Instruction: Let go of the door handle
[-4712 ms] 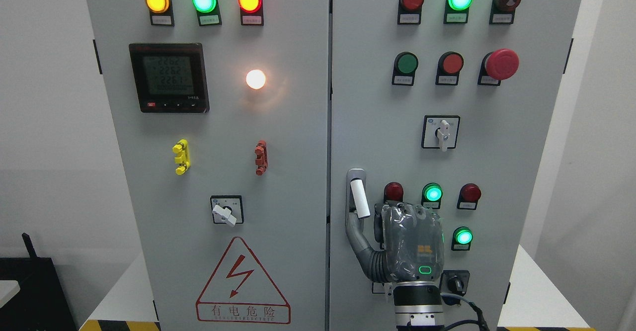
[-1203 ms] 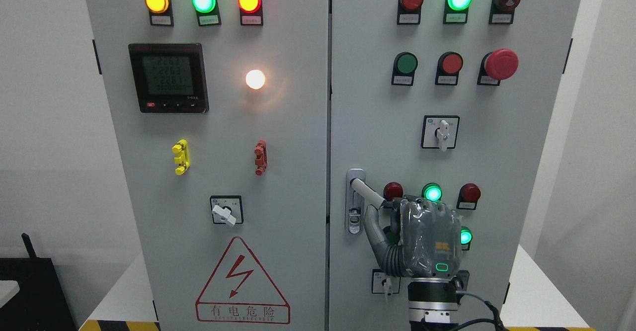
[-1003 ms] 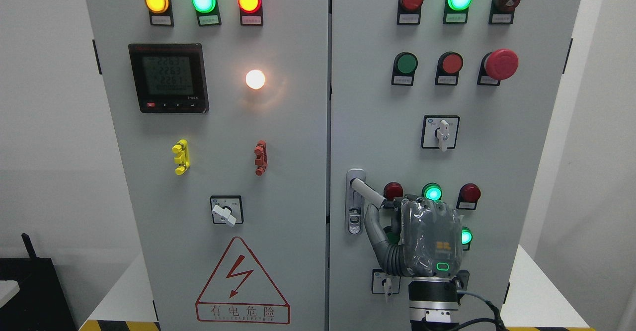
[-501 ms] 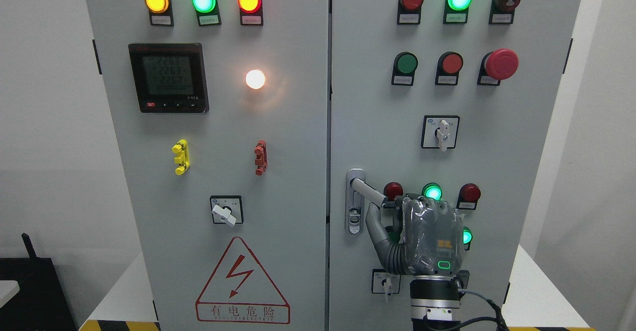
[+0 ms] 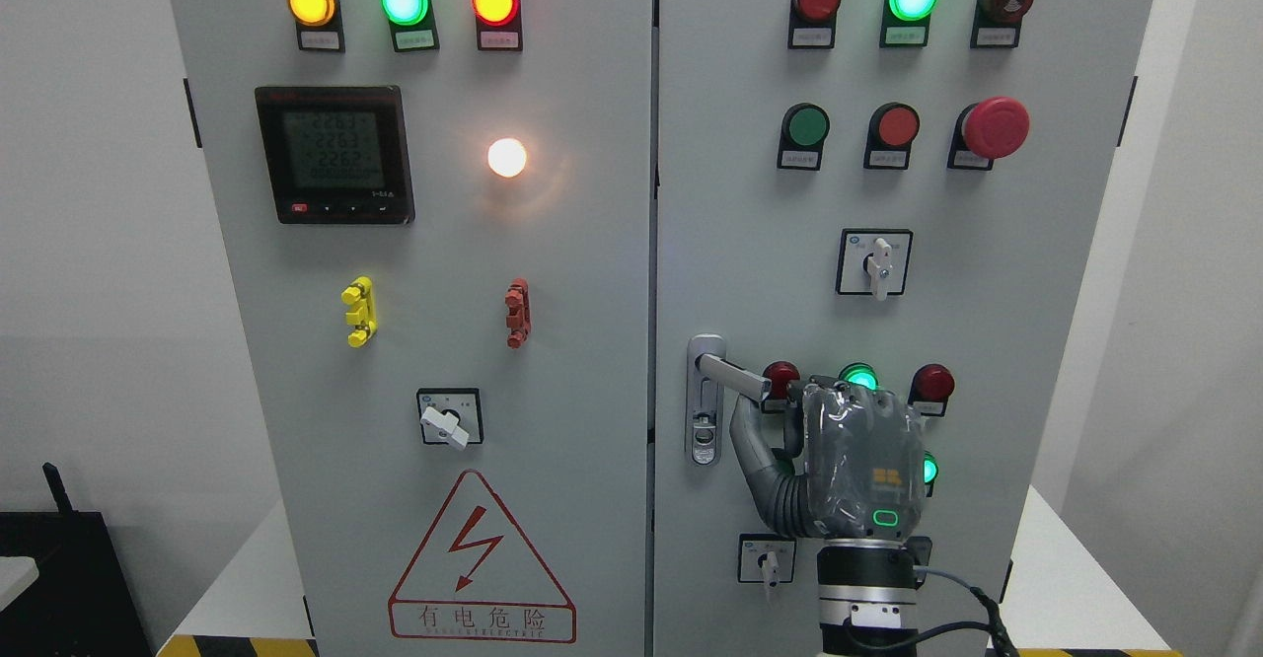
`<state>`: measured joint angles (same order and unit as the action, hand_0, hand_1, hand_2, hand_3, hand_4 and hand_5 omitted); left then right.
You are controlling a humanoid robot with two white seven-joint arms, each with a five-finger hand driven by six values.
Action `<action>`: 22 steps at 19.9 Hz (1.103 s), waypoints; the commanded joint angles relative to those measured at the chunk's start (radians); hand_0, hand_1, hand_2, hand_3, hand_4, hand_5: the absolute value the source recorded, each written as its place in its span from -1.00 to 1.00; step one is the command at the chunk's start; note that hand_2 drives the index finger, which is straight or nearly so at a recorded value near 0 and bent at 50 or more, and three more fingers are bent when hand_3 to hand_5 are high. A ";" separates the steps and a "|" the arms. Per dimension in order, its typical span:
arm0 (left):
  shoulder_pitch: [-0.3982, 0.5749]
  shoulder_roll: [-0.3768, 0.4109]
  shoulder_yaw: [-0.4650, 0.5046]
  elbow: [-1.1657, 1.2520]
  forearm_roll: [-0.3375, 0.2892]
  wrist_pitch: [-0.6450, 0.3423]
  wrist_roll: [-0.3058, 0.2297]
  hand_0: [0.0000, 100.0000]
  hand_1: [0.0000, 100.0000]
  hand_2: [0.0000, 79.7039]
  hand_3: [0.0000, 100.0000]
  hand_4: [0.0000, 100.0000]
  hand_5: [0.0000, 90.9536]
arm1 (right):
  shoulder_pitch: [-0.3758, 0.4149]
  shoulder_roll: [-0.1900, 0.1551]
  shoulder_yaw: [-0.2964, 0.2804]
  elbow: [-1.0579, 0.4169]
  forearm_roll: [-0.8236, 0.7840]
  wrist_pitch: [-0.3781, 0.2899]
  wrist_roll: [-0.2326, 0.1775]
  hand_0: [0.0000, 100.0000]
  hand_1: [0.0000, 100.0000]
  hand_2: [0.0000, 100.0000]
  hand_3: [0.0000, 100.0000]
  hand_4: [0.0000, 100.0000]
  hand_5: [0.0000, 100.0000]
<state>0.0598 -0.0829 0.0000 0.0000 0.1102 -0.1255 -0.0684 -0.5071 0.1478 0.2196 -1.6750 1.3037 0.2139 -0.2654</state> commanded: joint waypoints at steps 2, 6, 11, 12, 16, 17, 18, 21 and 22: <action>0.000 0.000 -0.012 -0.015 0.000 0.000 -0.001 -0.76 -0.22 -1.00 -1.00 -1.00 -1.00 | -0.005 0.001 -0.005 0.000 0.000 -0.002 0.000 0.15 -0.27 1.00 1.00 1.00 0.96; 0.000 0.000 -0.012 -0.015 0.000 0.000 -0.001 -0.76 -0.22 -1.00 -1.00 -1.00 -1.00 | -0.001 0.001 -0.005 0.001 -0.001 -0.002 0.000 0.15 -0.27 1.00 1.00 1.00 0.96; 0.000 0.000 -0.012 -0.015 0.000 0.000 -0.001 -0.76 -0.22 -1.00 -1.00 -1.00 -1.00 | 0.016 0.001 -0.005 0.001 -0.004 -0.008 0.003 0.16 -0.27 1.00 1.00 1.00 0.96; 0.000 0.000 -0.012 -0.015 0.000 0.000 -0.001 -0.76 -0.22 -1.00 -1.00 -1.00 -1.00 | 0.018 0.001 -0.005 0.000 -0.004 -0.008 0.003 0.16 -0.27 1.00 1.00 1.00 0.96; 0.000 0.000 -0.012 -0.015 0.000 0.000 -0.001 -0.76 -0.22 -1.00 -1.00 -1.00 -1.00 | 0.050 -0.001 -0.005 -0.012 -0.004 -0.024 0.005 0.22 -0.30 1.00 1.00 1.00 0.96; 0.000 0.000 -0.012 -0.015 0.000 0.000 -0.001 -0.76 -0.22 -1.00 -1.00 -1.00 -1.00 | 0.056 -0.001 -0.005 -0.015 -0.006 -0.028 0.002 0.24 -0.31 1.00 1.00 1.00 0.96; 0.000 0.000 -0.012 -0.015 0.000 0.000 -0.001 -0.76 -0.22 -1.00 -1.00 -1.00 -1.00 | 0.067 -0.001 -0.005 -0.023 -0.006 -0.033 -0.001 0.25 -0.32 1.00 1.00 1.00 0.96; 0.000 0.000 -0.012 -0.015 0.000 0.000 -0.001 -0.76 -0.22 -1.00 -1.00 -1.00 -1.00 | 0.107 0.001 -0.005 -0.067 -0.017 -0.051 -0.009 0.29 -0.36 1.00 1.00 1.00 0.96; 0.000 0.000 -0.012 -0.015 0.000 0.000 -0.001 -0.76 -0.22 -1.00 -1.00 -1.00 -1.00 | 0.119 0.001 -0.005 -0.081 -0.018 -0.057 -0.017 0.29 -0.36 1.00 1.00 1.00 0.96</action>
<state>0.0598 -0.0828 0.0000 0.0000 0.1103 -0.1255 -0.0684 -0.4412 0.1484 0.2155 -1.6944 1.2947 0.1700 -0.2627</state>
